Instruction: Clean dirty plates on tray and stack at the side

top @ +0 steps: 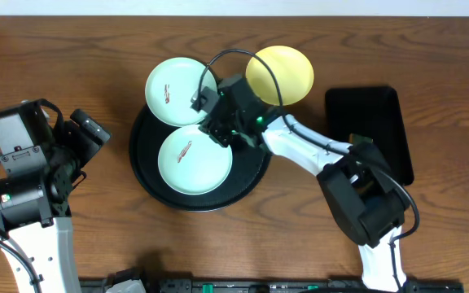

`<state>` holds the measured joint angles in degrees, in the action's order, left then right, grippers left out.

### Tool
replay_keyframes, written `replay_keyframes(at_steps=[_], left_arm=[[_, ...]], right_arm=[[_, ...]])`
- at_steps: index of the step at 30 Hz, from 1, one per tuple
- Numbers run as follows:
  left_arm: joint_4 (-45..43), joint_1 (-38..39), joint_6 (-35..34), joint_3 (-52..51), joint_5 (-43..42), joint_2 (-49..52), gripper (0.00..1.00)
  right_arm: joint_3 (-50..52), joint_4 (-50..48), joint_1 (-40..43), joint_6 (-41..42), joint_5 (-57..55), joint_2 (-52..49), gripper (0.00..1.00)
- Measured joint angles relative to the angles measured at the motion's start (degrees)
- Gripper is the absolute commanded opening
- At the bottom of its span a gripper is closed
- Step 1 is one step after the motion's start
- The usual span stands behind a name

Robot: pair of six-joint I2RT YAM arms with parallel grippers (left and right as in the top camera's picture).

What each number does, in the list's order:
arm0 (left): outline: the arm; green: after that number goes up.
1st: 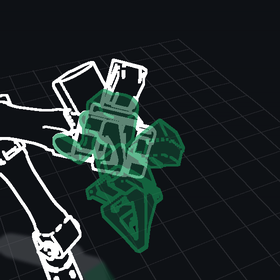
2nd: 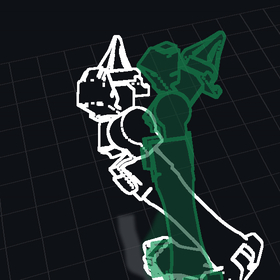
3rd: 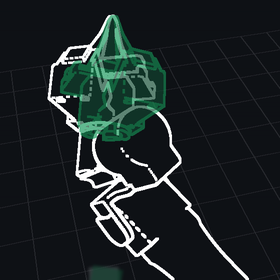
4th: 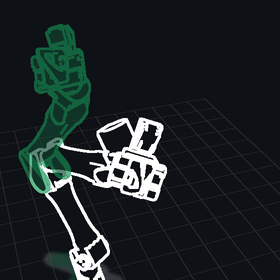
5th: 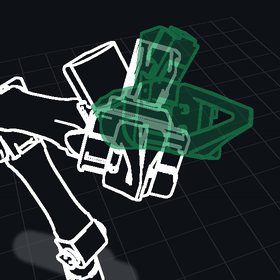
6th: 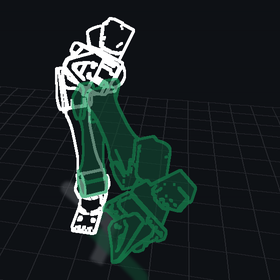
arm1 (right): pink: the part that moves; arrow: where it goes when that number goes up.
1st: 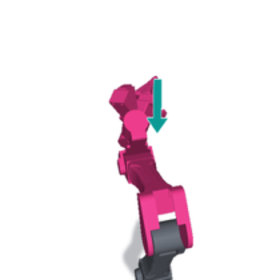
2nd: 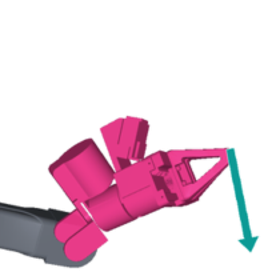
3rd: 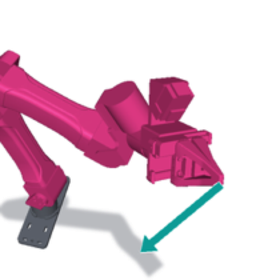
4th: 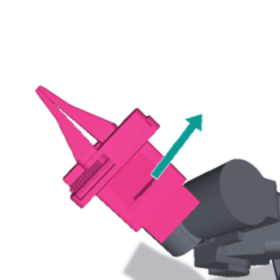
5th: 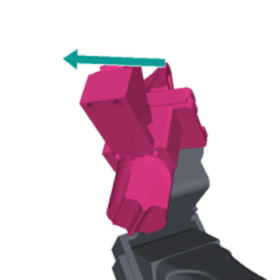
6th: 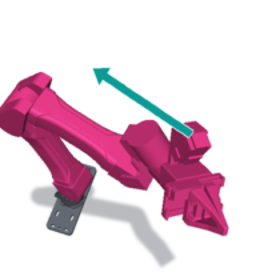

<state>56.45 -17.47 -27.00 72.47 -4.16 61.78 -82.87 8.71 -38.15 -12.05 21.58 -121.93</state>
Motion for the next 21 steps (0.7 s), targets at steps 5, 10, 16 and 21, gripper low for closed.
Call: replay_keyframes(at_steps=[5,10,16,21], left_arm=[[0.00,0.00,0.00,0.00,0.00,0.00,0.97],[0.00,0.00,0.00,0.00,0.00,0.00,0.97],[0.00,0.00,0.00,0.00,0.00,0.00,0.97],[-0.02,0.00,0.00,0.00,0.00,0.00,0.97]], right_arm=[[0.00,-0.31,1.81,0.66,1.53,-2.29,0.28],[0.00,-0.33,1.68,1.09,2.10,-4.22,0.20],[0.00,0.04,0.76,1.27,1.77,-4.35,0.14],[0.28,0.09,0.02,1.31,-0.61,-4.35,0.11]])
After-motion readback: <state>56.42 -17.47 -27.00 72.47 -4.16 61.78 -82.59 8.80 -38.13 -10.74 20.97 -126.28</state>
